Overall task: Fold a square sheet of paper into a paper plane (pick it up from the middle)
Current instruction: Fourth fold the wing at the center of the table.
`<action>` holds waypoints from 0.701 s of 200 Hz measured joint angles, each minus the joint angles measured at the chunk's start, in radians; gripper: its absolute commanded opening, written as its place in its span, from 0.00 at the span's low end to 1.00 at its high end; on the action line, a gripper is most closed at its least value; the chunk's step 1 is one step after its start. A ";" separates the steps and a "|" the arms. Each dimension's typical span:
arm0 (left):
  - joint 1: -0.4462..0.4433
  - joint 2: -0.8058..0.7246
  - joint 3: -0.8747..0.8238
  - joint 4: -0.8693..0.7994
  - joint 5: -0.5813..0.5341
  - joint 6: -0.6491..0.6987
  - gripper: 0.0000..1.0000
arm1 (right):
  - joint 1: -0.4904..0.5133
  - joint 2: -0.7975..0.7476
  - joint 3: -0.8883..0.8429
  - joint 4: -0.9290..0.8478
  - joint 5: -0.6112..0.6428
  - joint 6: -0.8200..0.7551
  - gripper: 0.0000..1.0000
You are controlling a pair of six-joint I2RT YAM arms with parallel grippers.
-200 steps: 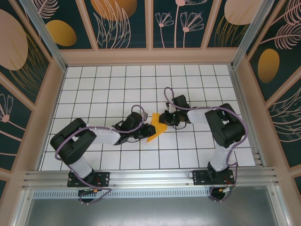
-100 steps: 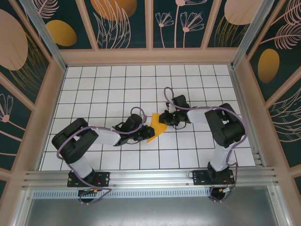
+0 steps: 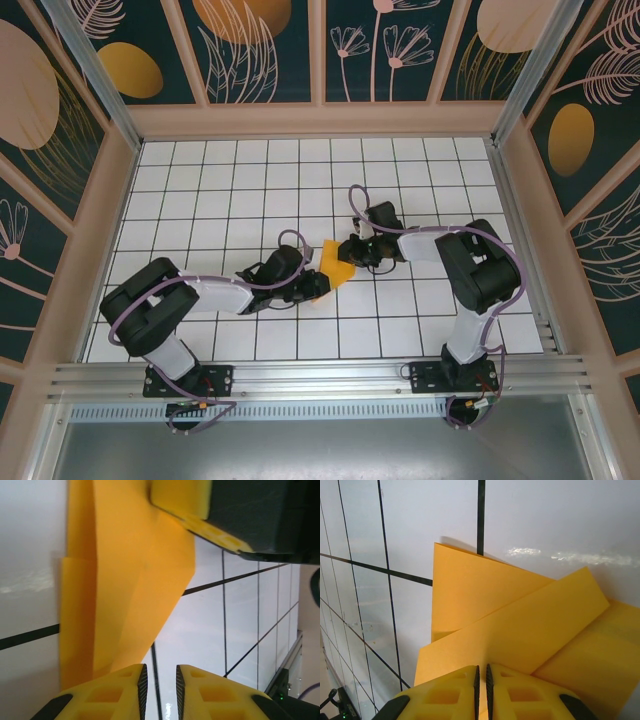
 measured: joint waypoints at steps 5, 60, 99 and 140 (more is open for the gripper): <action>0.000 0.001 -0.001 -0.002 -0.003 0.000 0.25 | 0.000 0.000 0.000 0.000 0.000 0.000 0.16; 0.000 0.009 -0.004 -0.009 -0.018 -0.010 0.25 | 0.000 0.000 0.001 0.000 0.000 0.000 0.16; 0.000 0.016 -0.007 -0.008 -0.021 -0.015 0.25 | 0.000 0.000 0.001 0.000 0.001 0.000 0.16; 0.000 0.027 -0.008 -0.008 -0.021 -0.019 0.25 | 0.000 0.000 0.001 0.000 0.001 0.000 0.16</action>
